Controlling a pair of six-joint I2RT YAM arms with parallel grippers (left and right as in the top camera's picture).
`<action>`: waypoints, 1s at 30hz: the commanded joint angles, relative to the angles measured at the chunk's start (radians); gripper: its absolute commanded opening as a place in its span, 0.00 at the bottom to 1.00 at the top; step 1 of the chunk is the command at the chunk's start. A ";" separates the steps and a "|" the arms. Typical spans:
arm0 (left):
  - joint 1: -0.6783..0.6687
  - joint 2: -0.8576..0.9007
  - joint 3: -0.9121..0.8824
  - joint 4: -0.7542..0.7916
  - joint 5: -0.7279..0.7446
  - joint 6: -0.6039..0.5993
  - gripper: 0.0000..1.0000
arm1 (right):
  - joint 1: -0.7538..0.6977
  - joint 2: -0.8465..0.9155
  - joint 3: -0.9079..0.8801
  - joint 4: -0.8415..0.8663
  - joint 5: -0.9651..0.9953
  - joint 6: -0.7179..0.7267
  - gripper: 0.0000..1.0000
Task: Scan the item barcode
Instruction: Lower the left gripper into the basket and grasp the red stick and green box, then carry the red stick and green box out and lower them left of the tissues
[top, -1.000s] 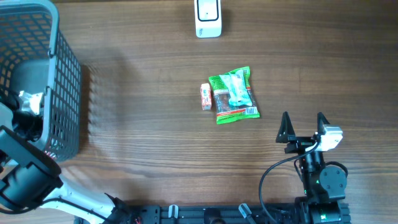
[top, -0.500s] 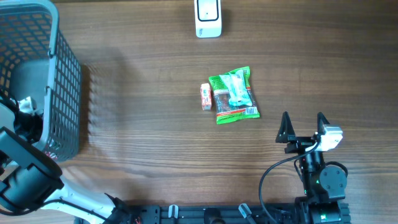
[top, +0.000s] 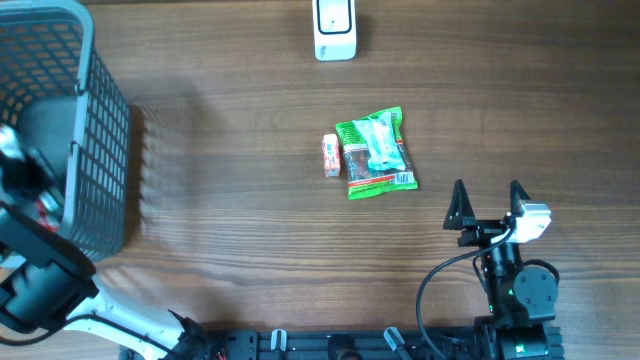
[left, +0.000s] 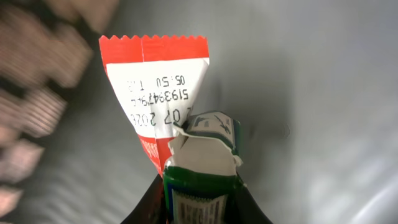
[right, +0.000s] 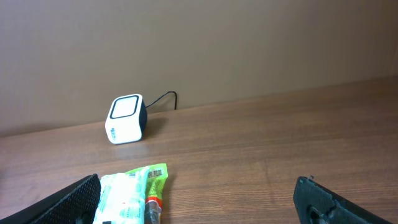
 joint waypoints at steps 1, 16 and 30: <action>-0.010 -0.072 0.220 0.006 -0.010 -0.065 0.13 | -0.005 -0.003 -0.001 0.005 0.013 0.004 1.00; -0.349 -0.406 0.594 -0.094 -0.009 -0.283 0.13 | -0.005 -0.003 -0.001 0.005 0.013 0.004 1.00; -0.985 -0.359 0.404 -0.462 -0.009 -0.552 0.13 | -0.005 -0.003 -0.001 0.005 0.013 0.004 1.00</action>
